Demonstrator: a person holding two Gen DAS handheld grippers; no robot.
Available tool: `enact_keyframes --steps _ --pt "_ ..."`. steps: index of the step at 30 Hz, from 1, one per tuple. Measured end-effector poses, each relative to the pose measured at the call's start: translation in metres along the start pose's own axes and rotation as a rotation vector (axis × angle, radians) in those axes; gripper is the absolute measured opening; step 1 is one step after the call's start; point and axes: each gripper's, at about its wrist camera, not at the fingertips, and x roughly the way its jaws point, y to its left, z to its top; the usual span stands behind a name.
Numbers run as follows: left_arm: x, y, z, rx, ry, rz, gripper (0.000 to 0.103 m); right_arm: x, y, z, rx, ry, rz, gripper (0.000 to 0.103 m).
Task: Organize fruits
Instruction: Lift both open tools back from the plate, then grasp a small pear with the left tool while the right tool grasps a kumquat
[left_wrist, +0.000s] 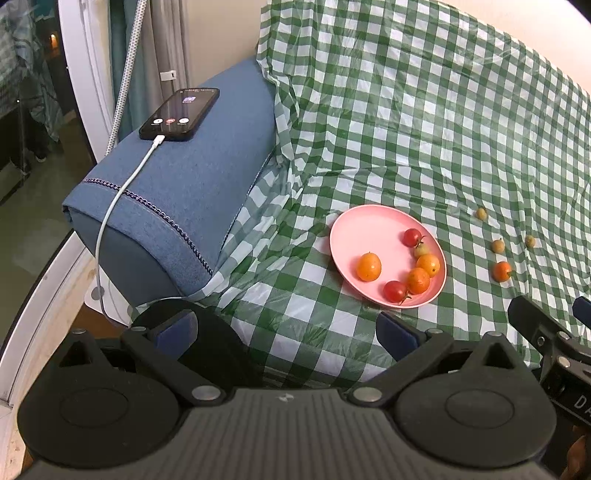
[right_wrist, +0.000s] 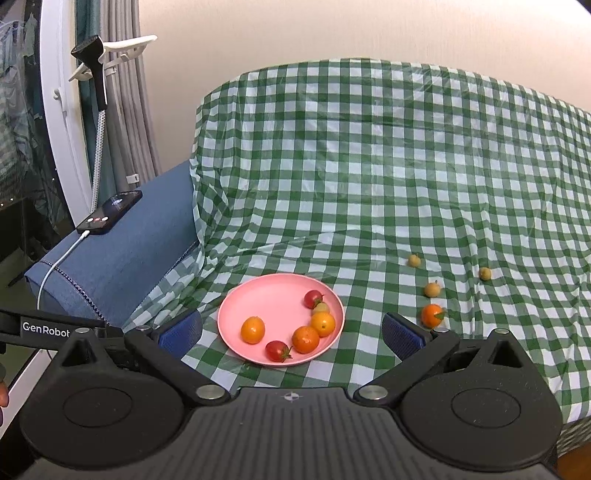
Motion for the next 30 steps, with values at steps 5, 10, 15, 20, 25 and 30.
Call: enact_keyframes --steps 5,10,15,20,25,30 --pt "0.009 -0.007 0.001 0.029 0.023 0.015 0.103 0.009 -0.007 -0.003 0.032 0.027 0.007 0.102" --pt "0.021 -0.016 0.004 0.061 0.051 0.036 0.103 0.02 -0.018 -0.006 0.055 0.053 0.004 0.102" --pt "0.033 -0.035 0.012 0.111 0.068 0.049 0.103 0.03 -0.038 -0.009 0.108 0.067 -0.003 0.102" --pt "0.053 -0.067 0.029 0.162 0.101 0.02 0.103 0.034 -0.072 -0.005 0.154 0.036 -0.06 0.102" --pt "0.073 -0.113 0.057 0.175 0.135 -0.066 0.103 0.04 -0.123 -0.002 0.175 -0.004 -0.164 0.102" --pt "0.099 -0.176 0.086 0.206 0.159 -0.146 0.103 0.058 -0.185 0.003 0.189 -0.031 -0.282 0.102"
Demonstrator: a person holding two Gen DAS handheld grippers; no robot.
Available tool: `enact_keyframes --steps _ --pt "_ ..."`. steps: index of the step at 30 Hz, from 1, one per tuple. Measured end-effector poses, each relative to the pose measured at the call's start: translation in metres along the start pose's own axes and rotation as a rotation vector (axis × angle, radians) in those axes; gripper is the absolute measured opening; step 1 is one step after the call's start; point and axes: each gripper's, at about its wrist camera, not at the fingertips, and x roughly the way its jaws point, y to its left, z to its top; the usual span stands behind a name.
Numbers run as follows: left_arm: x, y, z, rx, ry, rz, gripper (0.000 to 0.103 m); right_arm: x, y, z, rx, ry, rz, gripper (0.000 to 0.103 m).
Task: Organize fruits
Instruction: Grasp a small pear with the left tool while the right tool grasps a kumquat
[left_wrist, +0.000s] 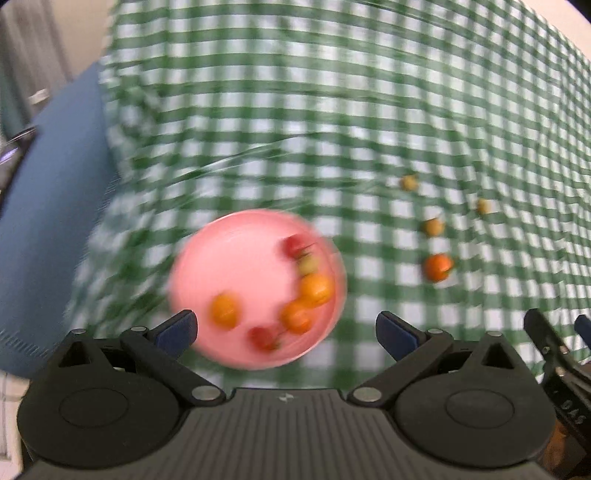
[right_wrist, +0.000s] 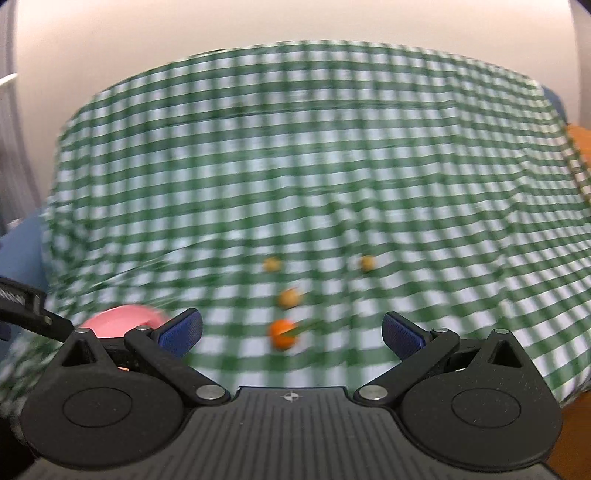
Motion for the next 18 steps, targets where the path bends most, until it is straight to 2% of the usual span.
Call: enact_keyframes --steps 6,10,14,18 --pt "0.051 -0.066 0.048 0.062 0.014 -0.042 0.103 0.061 -0.055 0.019 0.032 -0.016 -0.096 0.102" --pt "0.09 -0.103 0.066 0.093 0.038 -0.065 0.103 0.111 -0.085 0.028 0.048 0.0 -0.135 0.102" --pt "0.137 -0.137 0.076 0.15 0.076 -0.068 0.103 0.166 -0.105 0.036 0.049 0.02 -0.129 0.102" --pt "0.18 -0.162 0.084 0.2 0.116 -0.063 0.103 0.217 -0.111 0.035 -0.062 0.013 -0.11 0.102"
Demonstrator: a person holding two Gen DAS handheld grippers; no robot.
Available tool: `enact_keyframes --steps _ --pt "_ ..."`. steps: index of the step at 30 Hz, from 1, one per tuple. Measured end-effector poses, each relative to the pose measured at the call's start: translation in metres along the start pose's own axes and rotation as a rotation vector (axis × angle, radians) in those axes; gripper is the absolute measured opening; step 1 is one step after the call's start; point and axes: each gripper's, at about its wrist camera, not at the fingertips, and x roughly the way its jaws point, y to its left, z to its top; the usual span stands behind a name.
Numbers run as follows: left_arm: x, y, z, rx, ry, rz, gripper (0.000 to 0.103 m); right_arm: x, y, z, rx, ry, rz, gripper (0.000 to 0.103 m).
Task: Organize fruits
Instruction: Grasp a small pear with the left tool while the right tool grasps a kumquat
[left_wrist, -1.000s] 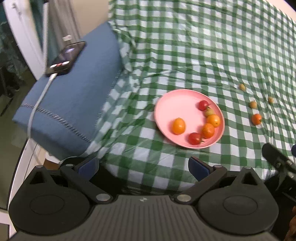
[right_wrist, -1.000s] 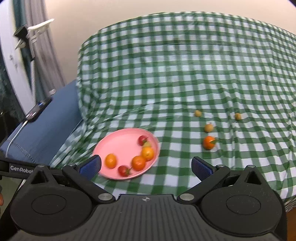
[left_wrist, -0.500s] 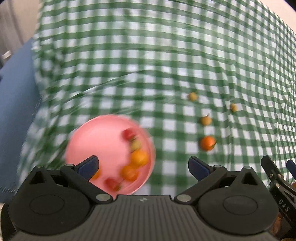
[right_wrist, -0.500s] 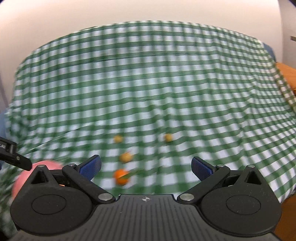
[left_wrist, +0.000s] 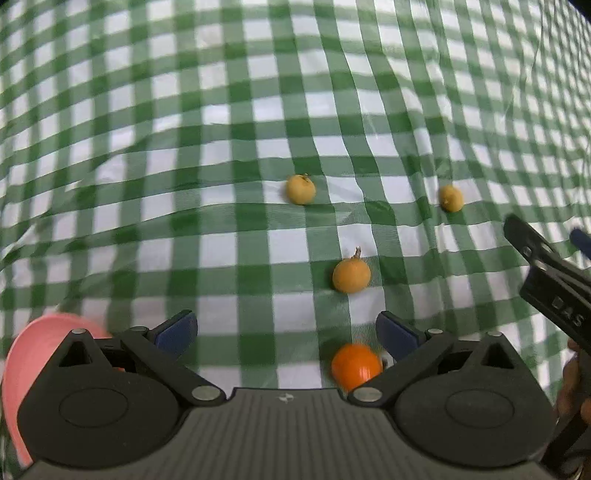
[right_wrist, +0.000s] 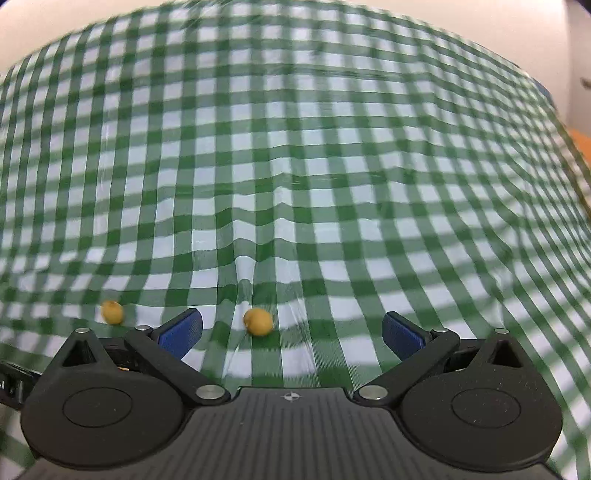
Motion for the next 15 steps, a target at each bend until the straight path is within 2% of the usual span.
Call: enact_keyframes --steps 5,9,11,12,13,15 --pt "0.039 -0.01 0.02 0.026 0.046 -0.04 0.103 0.052 -0.002 -0.006 -0.037 0.048 0.08 0.102" --pt "0.065 -0.014 0.028 0.025 0.075 -0.023 0.103 0.089 -0.007 -0.01 -0.022 0.105 0.131 0.102" --pt "0.078 -0.021 0.03 0.059 0.094 -0.007 0.103 0.105 -0.008 -0.015 -0.008 0.14 0.136 0.102" --pt "0.077 -0.024 0.029 0.084 0.06 0.0 0.103 0.109 -0.006 -0.019 -0.044 0.103 0.122 0.102" --pt "0.076 -0.027 0.028 0.104 0.037 0.004 0.103 0.111 -0.002 -0.021 -0.08 0.101 0.113 0.102" --pt "0.078 -0.027 0.029 0.098 0.04 -0.002 0.103 0.114 -0.001 -0.017 -0.082 0.101 0.113 0.102"
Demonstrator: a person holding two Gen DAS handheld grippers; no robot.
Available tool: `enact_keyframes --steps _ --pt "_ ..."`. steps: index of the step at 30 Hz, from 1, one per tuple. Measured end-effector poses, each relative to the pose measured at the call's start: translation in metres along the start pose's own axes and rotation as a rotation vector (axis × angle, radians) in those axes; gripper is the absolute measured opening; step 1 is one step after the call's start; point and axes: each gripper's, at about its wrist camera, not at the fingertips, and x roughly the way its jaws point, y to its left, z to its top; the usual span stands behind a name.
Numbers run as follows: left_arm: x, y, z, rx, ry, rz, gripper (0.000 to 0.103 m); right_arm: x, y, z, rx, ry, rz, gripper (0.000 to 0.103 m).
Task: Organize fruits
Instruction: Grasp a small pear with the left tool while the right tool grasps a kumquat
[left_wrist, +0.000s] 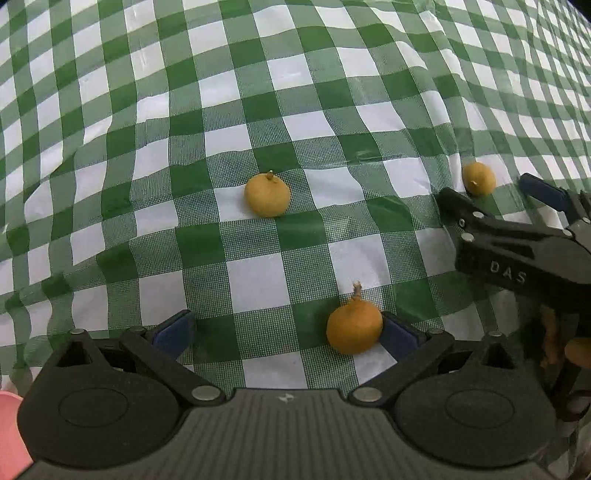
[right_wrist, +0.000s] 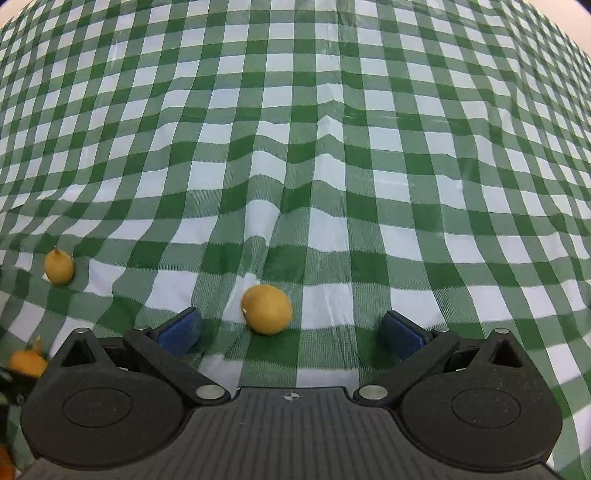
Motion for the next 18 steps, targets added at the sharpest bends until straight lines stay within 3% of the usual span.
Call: enact_keyframes --steps 6,7,8,9,10,11,12,15,18 --pt "0.0 0.006 0.004 -0.022 0.018 -0.003 0.103 -0.004 0.007 -0.002 -0.01 -0.004 -0.016 0.102" --pt "-0.001 0.011 0.008 -0.025 0.017 -0.003 0.102 -0.002 0.005 0.001 -0.014 -0.006 -0.028 0.097" --pt "-0.003 0.012 0.008 -0.026 0.013 -0.01 0.095 -0.004 0.007 0.0 -0.018 -0.015 -0.04 0.092" --pt "-0.008 0.012 0.009 -0.025 0.002 -0.014 0.088 -0.005 0.009 0.005 -0.025 -0.024 -0.046 0.075" --pt "-0.015 0.014 0.01 -0.013 -0.02 -0.015 0.063 -0.007 0.013 0.006 -0.041 -0.031 -0.064 0.056" --pt "-0.021 0.015 0.01 0.008 -0.028 -0.033 0.032 -0.009 0.016 0.005 -0.063 -0.034 -0.085 0.047" --pt "-0.025 0.014 0.012 0.022 -0.016 -0.053 0.032 -0.01 0.019 0.005 -0.083 -0.032 -0.107 0.027" --pt "-0.033 0.016 0.012 0.023 -0.022 -0.072 0.032 -0.015 0.019 0.005 -0.079 -0.025 -0.12 0.027" --pt "-0.046 0.021 0.008 0.008 -0.037 -0.075 0.032 -0.025 0.01 0.01 -0.024 -0.039 -0.185 0.027"
